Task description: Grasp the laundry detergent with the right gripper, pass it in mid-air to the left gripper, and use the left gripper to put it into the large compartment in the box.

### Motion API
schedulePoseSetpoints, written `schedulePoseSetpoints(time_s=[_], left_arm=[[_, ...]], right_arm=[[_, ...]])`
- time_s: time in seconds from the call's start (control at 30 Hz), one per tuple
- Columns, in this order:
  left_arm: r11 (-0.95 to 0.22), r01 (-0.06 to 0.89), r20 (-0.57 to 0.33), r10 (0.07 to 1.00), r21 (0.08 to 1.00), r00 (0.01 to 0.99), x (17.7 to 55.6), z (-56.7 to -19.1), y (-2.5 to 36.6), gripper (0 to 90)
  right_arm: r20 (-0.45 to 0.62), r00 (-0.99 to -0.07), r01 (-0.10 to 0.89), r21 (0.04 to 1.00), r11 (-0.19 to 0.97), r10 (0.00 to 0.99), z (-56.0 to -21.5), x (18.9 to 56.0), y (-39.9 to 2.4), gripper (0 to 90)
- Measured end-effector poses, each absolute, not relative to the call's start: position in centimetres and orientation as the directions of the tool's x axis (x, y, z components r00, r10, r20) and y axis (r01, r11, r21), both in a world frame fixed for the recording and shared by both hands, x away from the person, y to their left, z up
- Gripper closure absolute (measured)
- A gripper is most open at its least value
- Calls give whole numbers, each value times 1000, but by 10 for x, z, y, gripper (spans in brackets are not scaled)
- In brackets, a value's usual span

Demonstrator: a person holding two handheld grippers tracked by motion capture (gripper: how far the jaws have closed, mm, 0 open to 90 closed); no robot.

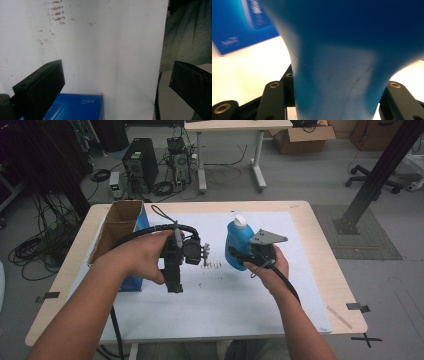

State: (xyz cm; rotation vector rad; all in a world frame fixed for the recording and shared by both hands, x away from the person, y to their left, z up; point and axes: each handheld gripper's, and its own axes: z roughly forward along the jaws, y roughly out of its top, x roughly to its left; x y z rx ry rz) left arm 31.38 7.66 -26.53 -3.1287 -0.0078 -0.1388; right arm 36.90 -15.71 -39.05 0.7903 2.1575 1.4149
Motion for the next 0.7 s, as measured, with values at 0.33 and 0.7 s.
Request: schedulePoseSetpoints(time_s=[0.33, 0.7], left_arm=[[-1000, 5, 99, 4, -7, 995, 316, -256, 72, 2], [-1000, -2, 104, -2, 3, 995, 319, -246, 63, 2]], right_arm=[[-34, -853, 168, 927, 335, 521, -372, 358, -176, 457], [-52, -948, 86, 908, 411, 314, -369, 345, -179, 453]])
